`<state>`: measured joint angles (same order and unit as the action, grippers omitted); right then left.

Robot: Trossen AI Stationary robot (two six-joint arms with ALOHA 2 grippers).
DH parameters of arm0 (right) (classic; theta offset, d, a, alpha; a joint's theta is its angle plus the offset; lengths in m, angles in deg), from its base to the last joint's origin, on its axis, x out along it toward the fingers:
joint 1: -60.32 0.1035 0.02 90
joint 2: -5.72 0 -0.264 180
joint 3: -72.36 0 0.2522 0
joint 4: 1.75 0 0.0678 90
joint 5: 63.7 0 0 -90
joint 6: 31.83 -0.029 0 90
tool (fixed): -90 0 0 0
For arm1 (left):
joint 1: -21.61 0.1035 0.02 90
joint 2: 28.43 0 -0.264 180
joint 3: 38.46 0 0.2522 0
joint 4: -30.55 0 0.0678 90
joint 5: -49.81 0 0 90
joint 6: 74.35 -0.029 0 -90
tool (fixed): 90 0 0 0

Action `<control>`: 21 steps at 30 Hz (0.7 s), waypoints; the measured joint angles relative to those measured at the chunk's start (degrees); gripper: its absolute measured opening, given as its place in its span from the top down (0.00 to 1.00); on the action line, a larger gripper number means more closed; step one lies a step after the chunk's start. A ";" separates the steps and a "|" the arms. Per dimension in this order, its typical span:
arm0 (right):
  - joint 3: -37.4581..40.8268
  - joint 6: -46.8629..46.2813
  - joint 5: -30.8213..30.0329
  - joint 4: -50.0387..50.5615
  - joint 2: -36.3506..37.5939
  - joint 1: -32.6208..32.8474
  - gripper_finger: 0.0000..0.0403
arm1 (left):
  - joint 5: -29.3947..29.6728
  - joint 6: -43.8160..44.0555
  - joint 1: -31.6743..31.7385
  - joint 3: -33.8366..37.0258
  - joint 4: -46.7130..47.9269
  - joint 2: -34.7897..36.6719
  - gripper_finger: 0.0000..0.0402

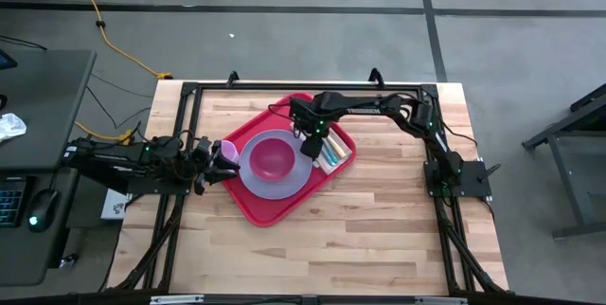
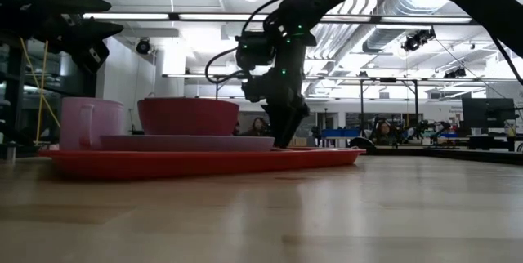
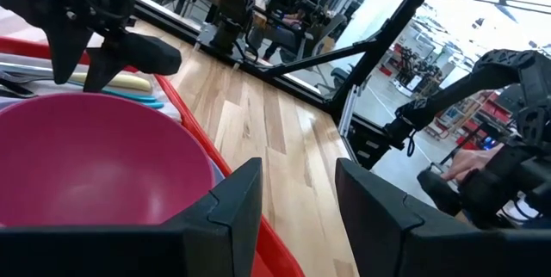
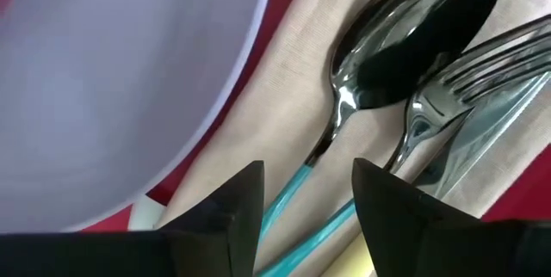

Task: Set up tray
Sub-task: Adjust the brown table napkin on the red serving tray

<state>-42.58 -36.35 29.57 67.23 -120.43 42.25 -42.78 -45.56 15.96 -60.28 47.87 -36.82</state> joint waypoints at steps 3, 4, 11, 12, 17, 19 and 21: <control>0.00 0.01 -0.37 0.05 0.00 -0.13 0.62 | 0.00 0.02 0.00 0.00 0.00 0.00 0.55; 0.00 -0.05 -0.36 0.07 0.00 -0.21 0.62 | 0.00 0.02 0.00 0.00 0.00 0.00 0.55; 0.00 -0.60 -0.33 1.19 0.00 -0.23 0.60 | 0.00 0.04 0.00 0.00 0.00 0.01 0.55; 0.00 -0.61 -0.22 1.23 0.00 -0.21 0.60 | 0.00 0.04 0.00 0.00 0.00 0.00 0.55; 0.00 -1.86 0.42 1.23 0.00 -0.14 0.60 | 0.02 0.04 0.00 0.00 0.00 0.00 0.55; 0.02 -2.48 1.17 1.23 0.00 -0.14 0.60 | 0.02 0.04 0.00 0.00 0.02 0.00 0.55; 0.02 -2.57 1.60 1.25 0.00 -0.14 0.60 | 0.00 0.04 0.00 0.00 0.02 0.00 0.55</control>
<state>-42.56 -38.92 31.16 68.47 -120.43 42.11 -42.78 -45.51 15.96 -60.28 47.89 -36.82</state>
